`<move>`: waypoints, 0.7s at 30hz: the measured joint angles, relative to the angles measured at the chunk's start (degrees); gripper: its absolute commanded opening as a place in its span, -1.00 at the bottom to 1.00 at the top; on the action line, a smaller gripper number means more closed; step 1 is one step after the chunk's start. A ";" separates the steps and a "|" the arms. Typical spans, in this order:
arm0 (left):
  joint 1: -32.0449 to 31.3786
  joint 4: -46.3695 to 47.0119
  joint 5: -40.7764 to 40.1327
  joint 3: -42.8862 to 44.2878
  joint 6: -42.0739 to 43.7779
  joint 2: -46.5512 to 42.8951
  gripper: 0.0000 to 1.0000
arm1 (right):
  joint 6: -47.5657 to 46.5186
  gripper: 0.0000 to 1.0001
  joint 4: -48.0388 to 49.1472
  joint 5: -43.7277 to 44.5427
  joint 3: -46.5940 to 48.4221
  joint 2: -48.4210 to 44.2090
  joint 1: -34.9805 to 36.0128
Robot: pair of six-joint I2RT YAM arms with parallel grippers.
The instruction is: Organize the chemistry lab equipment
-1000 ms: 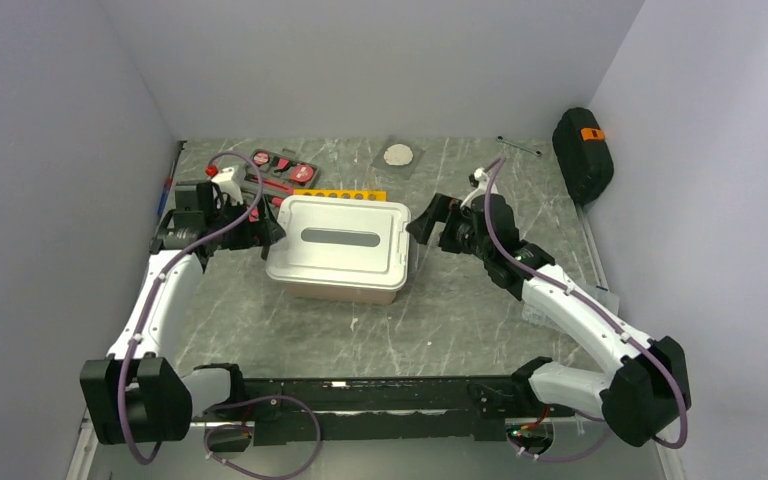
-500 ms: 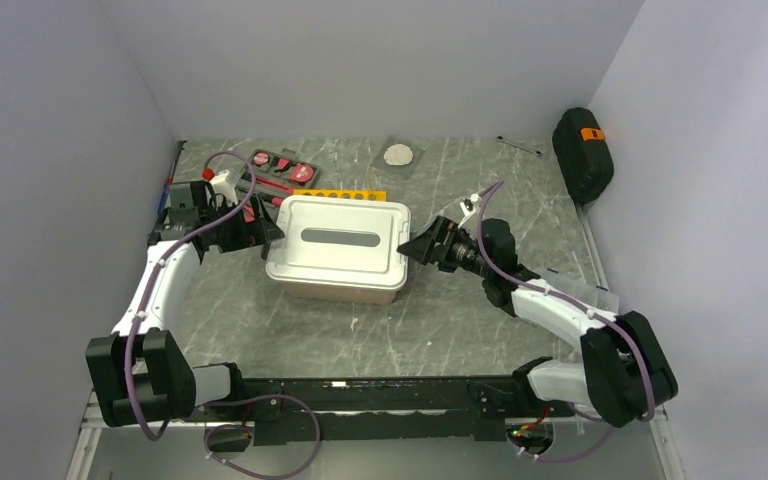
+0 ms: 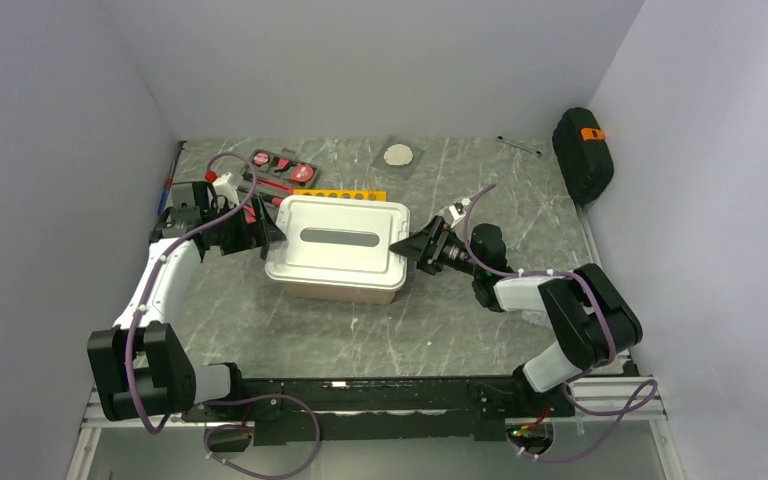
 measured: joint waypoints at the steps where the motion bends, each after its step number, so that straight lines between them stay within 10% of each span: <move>1: 0.00 0.02 0.00 0.00 0.00 0.00 0.99 | 1.07 0.47 1.16 -0.26 -0.11 0.76 -0.20; 9: 0.04 -0.20 -0.04 0.00 0.00 0.00 0.99 | 4.09 -0.03 2.86 -0.33 -0.33 1.70 -0.33; 21: 0.04 -0.20 -0.35 0.02 0.00 0.00 0.99 | -7.23 0.04 -19.82 3.69 6.86 -5.33 0.59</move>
